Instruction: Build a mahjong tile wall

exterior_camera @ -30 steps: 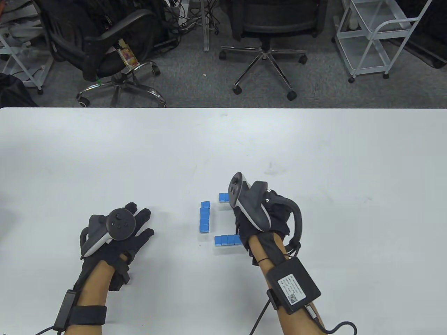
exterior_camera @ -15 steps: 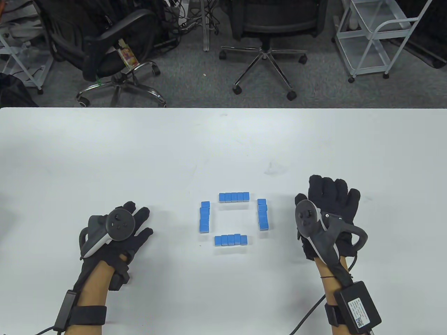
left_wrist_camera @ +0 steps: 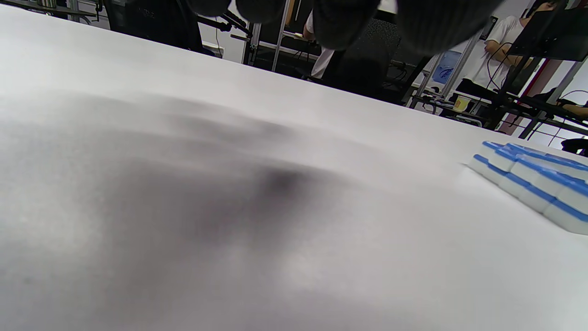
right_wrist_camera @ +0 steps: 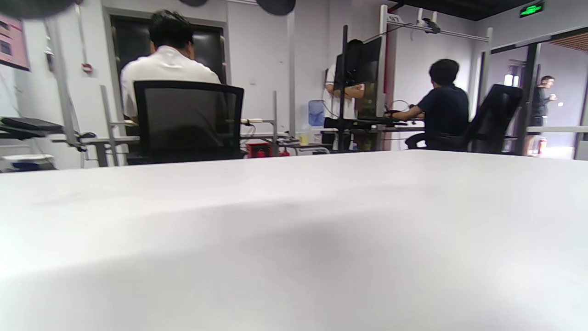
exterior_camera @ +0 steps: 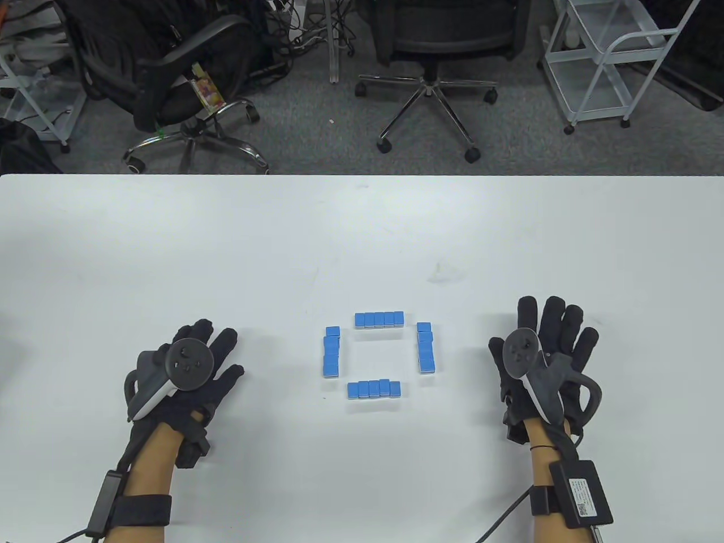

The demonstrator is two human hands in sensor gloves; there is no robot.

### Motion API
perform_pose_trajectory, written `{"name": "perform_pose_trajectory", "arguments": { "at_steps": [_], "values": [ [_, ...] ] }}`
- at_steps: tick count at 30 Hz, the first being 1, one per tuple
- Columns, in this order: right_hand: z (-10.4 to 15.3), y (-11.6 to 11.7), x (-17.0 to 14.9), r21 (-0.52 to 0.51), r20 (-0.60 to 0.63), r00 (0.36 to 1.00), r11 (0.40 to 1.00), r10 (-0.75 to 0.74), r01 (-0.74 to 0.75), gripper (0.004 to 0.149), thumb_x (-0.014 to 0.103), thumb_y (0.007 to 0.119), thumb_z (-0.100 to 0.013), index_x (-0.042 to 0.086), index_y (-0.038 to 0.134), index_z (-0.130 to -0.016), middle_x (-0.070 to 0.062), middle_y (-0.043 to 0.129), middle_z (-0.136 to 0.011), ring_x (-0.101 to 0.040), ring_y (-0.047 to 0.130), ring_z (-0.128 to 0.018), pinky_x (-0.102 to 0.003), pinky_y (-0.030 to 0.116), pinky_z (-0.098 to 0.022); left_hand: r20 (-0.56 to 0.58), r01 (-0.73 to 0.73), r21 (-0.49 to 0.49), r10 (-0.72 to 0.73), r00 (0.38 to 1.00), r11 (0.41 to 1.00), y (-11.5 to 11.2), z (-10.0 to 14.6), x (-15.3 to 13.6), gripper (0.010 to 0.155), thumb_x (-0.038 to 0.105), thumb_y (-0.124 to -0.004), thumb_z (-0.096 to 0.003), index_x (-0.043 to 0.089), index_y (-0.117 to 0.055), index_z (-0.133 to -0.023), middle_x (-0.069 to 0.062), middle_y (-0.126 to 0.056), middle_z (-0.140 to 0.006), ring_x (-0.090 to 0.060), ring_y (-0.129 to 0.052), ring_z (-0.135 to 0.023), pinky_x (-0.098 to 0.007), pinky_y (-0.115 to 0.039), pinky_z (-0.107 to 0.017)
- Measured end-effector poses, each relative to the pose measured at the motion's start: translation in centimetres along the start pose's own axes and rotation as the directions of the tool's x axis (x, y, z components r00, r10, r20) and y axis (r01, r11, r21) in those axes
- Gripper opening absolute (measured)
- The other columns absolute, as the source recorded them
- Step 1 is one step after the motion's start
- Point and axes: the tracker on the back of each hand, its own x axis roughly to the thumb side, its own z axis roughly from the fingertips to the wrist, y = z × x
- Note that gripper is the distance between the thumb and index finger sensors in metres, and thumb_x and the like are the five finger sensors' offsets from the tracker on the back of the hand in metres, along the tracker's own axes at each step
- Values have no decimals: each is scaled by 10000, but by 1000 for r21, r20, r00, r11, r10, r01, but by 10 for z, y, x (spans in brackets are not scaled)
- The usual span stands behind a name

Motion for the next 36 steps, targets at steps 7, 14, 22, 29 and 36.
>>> {"name": "perform_pose_trajectory", "arguments": {
  "at_steps": [7,14,22,29,36],
  "values": [
    [-4,7,-5,30,-27,999,999,-27,28,806,644,615,-276,417,307,-984,6,244,-1158,-287,191,-1087,-567,171,-810,-9,-5,58,5,1000,998,2,1,-1,700,606,-609,-474,445,-379,-1114,29,-93,-1212,-334,-132,-1151,-636,-228,-838],
    [-4,10,-2,32,-3,999,999,-33,33,796,631,630,-283,393,348,-988,-23,291,-1159,-312,238,-1089,-578,209,-811,-26,12,105,-10,1000,994,5,4,-1,724,631,-585,-463,464,-325,-1118,56,-30,-1201,-316,-31,-1140,-643,-130,-821],
    [-5,13,-3,30,-7,999,998,-46,46,793,624,640,-287,382,360,-989,-30,317,-1157,-319,265,-1089,-583,217,-808,-41,9,136,-3,999,991,6,5,-3,750,650,-563,-456,498,-219,-1105,105,95,-1153,-277,70,-1117,-630,-50,-806],
    [-5,13,-2,-29,5,998,997,-65,65,781,615,645,-287,387,370,-982,-16,311,-1157,-304,263,-1093,-574,209,-814,-77,81,168,-69,995,982,6,4,-2,776,686,-527,-445,552,-58,-1049,160,173,-1104,-247,149,-1088,-624,30,-773],
    [-6,15,-8,-122,57,998,992,-32,39,762,598,656,-291,368,411,-975,-34,353,-1144,-321,305,-1079,-582,238,-799,-94,96,162,-81,992,982,5,4,-4,781,695,-517,-446,549,-25,-1034,157,168,-1102,-248,142,-1087,-625,20,-764]
  ]
}}
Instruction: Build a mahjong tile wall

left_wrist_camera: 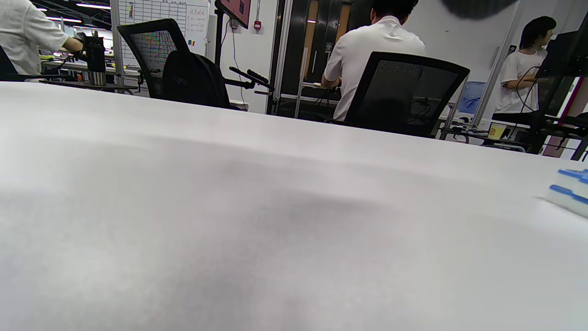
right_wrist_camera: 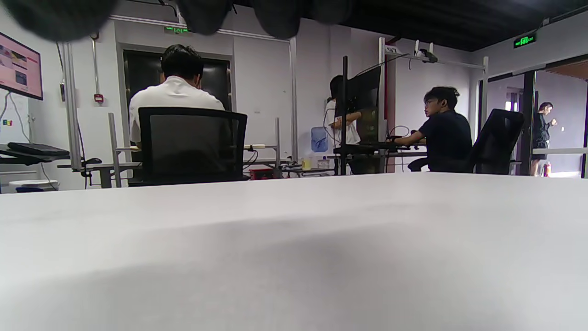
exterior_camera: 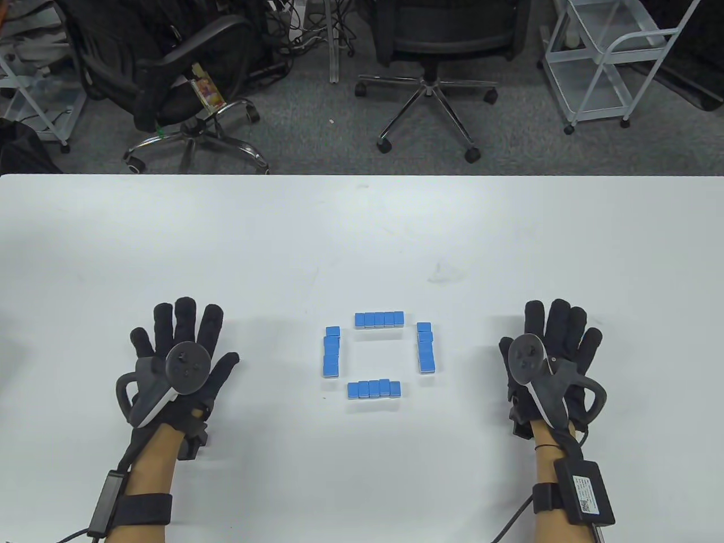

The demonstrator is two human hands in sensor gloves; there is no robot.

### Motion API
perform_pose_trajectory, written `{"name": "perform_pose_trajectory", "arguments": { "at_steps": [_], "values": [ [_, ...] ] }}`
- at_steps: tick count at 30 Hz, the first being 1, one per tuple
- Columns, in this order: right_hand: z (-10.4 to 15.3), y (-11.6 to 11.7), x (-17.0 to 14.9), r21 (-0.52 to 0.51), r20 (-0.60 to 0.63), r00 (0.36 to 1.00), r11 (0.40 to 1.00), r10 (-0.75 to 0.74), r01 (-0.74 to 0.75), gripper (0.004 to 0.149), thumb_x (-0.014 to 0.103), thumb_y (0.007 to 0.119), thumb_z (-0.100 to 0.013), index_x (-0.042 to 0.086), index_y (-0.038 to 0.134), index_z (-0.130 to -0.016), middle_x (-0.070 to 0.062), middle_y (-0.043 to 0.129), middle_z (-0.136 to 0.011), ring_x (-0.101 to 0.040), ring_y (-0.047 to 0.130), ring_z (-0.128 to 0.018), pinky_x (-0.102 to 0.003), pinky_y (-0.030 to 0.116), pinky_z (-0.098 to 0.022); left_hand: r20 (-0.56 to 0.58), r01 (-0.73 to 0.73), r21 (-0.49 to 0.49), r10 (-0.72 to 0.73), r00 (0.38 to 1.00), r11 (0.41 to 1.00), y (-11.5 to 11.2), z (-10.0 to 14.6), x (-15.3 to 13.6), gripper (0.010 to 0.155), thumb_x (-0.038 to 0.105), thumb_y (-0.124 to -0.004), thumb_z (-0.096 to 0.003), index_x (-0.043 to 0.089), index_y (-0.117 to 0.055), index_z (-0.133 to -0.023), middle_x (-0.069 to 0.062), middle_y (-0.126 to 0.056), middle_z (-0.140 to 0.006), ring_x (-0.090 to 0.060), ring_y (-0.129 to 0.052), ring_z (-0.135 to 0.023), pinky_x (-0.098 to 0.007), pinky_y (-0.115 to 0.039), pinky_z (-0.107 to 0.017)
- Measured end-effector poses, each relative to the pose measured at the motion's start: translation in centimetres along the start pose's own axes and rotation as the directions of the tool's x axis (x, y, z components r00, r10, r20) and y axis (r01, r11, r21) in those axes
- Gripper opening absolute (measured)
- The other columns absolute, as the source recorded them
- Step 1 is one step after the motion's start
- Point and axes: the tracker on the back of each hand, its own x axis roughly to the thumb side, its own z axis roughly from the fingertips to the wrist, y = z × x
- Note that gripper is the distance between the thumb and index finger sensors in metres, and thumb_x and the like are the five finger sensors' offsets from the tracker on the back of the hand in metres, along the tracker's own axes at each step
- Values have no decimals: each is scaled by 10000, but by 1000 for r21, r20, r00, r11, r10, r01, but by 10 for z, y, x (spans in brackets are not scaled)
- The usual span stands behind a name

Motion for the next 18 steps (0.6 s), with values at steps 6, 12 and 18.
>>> {"name": "perform_pose_trajectory", "arguments": {
  "at_steps": [6,12,18],
  "values": [
    [1,0,2,-22,17,1000,1000,-5,5,754,595,657,-293,364,426,-972,-35,368,-1141,-323,321,-1077,-586,240,-797,-3,-16,-20,15,1000,1000,-1,0,-1,775,686,-526,-450,546,-39,-1036,146,142,-1117,-254,113,-1097,-630,1,-769],
    [2,-2,4,-51,24,1000,999,0,1,749,591,660,-295,361,432,-971,-38,372,-1140,-325,325,-1076,-588,243,-795,-1,-3,-17,3,1000,1000,-1,0,-1,781,680,-532,-455,544,-27,-1035,144,147,-1114,-256,110,-1098,-629,-6,-773],
    [4,-5,6,-105,36,999,994,-17,21,748,589,659,-297,359,431,-971,-42,365,-1139,-329,316,-1074,-591,238,-791,0,-6,-21,6,1000,1000,-2,-1,-1,783,677,-535,-458,542,-26,-1038,139,145,-1116,-258,103,-1100,-629,-16,-777]
  ]
}}
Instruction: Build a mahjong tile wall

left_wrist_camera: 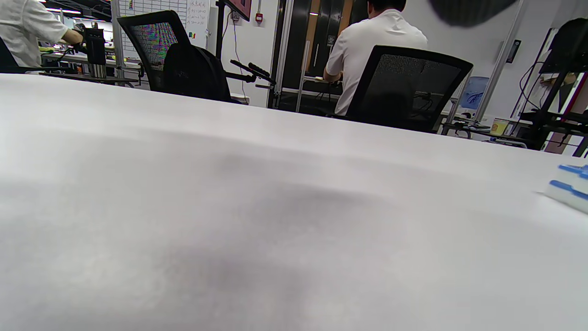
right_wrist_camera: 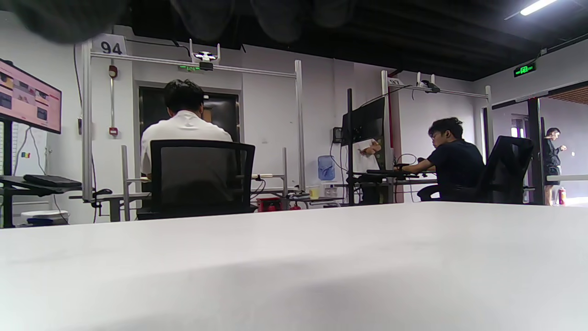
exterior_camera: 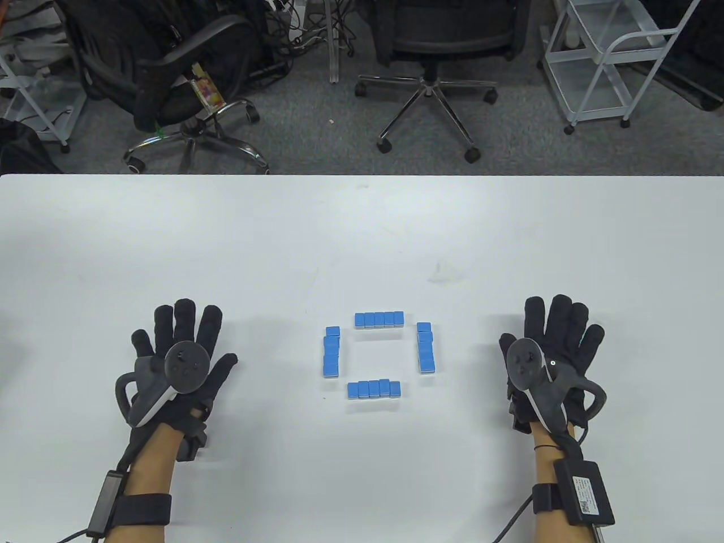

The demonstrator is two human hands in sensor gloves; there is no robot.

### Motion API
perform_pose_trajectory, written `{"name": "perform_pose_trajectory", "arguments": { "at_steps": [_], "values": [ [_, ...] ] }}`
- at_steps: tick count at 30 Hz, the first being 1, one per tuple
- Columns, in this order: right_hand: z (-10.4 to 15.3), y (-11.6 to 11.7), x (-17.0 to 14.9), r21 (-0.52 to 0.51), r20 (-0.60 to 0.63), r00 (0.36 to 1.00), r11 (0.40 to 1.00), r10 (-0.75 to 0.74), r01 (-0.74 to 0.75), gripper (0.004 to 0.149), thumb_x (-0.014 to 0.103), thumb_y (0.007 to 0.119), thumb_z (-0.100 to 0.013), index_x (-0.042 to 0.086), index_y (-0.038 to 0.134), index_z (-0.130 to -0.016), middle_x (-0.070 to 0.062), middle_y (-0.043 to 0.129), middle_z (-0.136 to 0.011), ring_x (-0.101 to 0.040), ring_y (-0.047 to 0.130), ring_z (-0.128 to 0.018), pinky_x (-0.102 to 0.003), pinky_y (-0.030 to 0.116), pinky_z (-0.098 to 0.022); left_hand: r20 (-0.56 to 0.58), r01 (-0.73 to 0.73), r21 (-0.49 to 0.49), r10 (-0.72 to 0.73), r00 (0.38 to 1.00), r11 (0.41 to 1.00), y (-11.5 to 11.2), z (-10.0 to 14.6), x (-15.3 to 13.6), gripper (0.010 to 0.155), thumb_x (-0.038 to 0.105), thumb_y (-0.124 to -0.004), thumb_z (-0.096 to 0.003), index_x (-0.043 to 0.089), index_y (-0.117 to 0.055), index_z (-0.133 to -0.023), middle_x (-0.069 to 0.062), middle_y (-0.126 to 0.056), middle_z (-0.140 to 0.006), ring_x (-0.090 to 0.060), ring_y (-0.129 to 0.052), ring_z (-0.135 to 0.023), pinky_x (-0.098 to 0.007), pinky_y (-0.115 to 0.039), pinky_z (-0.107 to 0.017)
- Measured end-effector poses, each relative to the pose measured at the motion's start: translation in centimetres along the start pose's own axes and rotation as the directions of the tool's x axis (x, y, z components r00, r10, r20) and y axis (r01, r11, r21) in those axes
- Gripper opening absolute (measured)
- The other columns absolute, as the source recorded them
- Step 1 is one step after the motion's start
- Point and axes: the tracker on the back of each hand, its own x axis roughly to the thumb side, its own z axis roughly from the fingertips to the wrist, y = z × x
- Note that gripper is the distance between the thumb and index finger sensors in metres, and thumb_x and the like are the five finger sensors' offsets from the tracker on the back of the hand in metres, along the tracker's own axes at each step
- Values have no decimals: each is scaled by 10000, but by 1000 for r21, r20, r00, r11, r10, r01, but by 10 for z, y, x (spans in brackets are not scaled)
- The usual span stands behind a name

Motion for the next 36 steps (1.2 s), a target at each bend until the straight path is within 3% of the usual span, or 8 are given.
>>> {"name": "perform_pose_trajectory", "arguments": {
  "at_steps": [36],
  "values": [
    [2,-8,4,52,20,1000,998,-22,21,747,584,669,-297,341,449,-969,-53,395,-1134,-338,365,-1069,-594,294,-793,11,-8,12,8,1000,1000,1,0,-2,774,661,-546,-462,527,-58,-1049,118,101,-1138,-267,55,-1113,-632,-57,-789]
  ]
}}
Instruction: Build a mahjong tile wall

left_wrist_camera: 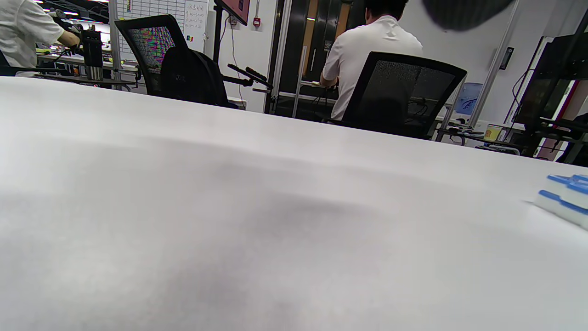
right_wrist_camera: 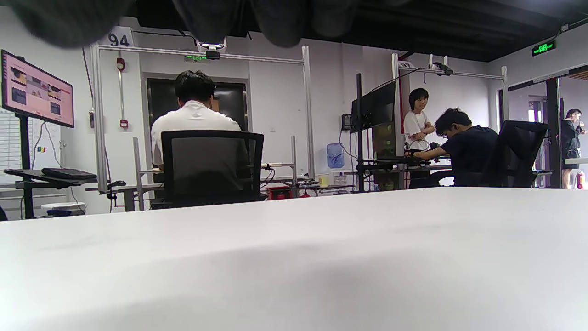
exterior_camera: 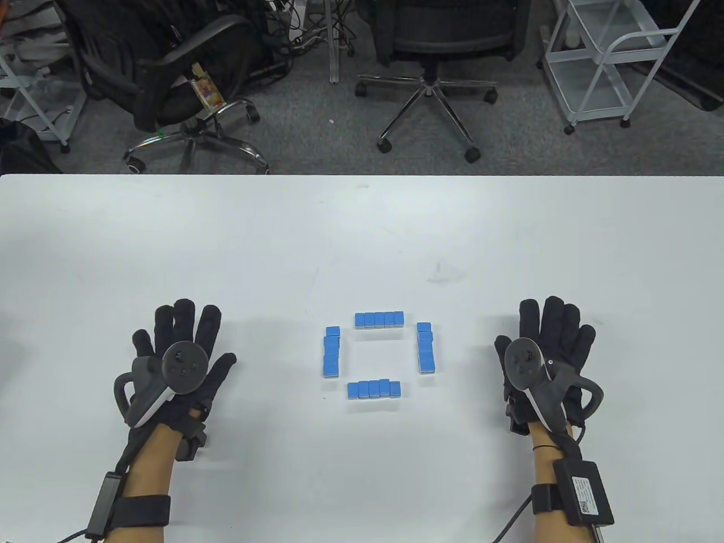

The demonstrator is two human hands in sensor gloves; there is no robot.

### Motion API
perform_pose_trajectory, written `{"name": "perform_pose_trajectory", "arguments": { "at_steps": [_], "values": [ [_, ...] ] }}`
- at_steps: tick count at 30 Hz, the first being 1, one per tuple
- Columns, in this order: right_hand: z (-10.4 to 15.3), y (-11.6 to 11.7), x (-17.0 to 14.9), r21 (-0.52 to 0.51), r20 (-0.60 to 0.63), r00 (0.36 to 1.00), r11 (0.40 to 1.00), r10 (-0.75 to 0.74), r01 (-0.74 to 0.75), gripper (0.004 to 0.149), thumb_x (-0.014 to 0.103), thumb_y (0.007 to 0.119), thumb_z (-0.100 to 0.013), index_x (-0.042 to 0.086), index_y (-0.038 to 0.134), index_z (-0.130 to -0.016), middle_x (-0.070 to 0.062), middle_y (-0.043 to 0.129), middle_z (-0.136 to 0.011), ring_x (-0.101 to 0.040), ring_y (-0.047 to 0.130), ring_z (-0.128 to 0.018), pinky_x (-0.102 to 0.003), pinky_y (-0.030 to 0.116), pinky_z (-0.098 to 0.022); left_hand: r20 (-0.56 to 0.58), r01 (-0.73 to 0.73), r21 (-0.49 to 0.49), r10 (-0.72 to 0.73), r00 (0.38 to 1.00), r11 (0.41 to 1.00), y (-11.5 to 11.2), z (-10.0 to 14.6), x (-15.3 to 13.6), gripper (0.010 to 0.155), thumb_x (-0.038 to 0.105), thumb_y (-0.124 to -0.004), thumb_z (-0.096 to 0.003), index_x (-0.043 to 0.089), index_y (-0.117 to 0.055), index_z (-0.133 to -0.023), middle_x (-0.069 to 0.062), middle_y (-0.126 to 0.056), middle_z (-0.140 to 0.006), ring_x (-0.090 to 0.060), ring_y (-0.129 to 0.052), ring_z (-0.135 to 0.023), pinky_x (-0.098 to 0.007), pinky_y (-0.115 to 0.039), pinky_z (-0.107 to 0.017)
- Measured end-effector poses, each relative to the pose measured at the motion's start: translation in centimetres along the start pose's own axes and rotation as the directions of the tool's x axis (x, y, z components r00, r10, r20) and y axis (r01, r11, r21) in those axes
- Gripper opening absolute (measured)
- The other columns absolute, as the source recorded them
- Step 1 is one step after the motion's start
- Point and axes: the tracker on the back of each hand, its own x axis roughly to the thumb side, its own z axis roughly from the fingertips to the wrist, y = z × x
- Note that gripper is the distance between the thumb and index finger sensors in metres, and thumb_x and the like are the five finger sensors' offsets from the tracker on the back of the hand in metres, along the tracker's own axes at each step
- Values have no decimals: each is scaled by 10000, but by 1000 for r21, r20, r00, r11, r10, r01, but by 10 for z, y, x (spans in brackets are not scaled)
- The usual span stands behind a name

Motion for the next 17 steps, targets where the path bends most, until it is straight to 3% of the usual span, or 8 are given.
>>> {"name": "perform_pose_trajectory", "arguments": {
  "at_steps": [17],
  "values": [
    [-2,1,-1,27,-21,999,999,-28,28,749,583,670,-300,338,446,-971,-53,401,-1135,-338,372,-1070,-595,301,-795,-15,-39,-17,38,999,999,-1,-2,-4,775,660,-549,-464,521,-77,-1063,117,84,-1150,-268,43,-1121,-633,-67,-796]
  ]
}}
